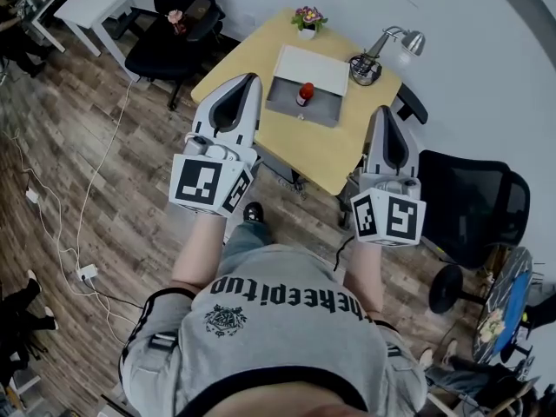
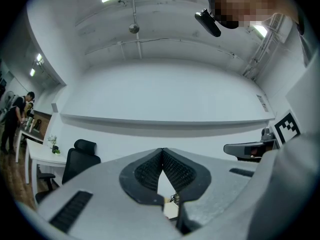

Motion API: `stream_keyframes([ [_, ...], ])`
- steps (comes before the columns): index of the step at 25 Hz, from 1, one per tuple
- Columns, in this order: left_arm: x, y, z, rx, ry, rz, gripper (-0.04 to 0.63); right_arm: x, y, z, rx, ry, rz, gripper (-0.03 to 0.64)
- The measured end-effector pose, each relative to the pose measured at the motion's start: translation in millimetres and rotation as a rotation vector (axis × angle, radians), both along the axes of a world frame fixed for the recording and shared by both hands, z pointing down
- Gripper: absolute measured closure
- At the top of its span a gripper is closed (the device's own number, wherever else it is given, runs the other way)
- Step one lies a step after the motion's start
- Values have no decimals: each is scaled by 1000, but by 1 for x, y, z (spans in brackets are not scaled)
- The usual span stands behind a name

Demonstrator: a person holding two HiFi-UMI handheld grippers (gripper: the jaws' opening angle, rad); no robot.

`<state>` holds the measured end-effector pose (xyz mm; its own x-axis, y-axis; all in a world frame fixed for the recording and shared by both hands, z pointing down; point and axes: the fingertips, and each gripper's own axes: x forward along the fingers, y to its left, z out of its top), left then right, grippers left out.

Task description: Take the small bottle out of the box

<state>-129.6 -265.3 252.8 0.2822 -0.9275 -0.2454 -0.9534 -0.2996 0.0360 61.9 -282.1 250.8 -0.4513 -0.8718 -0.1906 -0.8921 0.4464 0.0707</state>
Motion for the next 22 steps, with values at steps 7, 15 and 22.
stream_keyframes([
  [7, -18, -39, -2, -2, -8, 49, 592, -22, -33, -3, 5, -3, 35, 615],
  [15, -35, -78, 1, -2, -16, 91, 592, -39, -67, 0, 5, -11, 76, 615],
  [22, -45, -111, 16, -36, -12, 129, 591, -51, -95, 14, -36, -14, 110, 615],
])
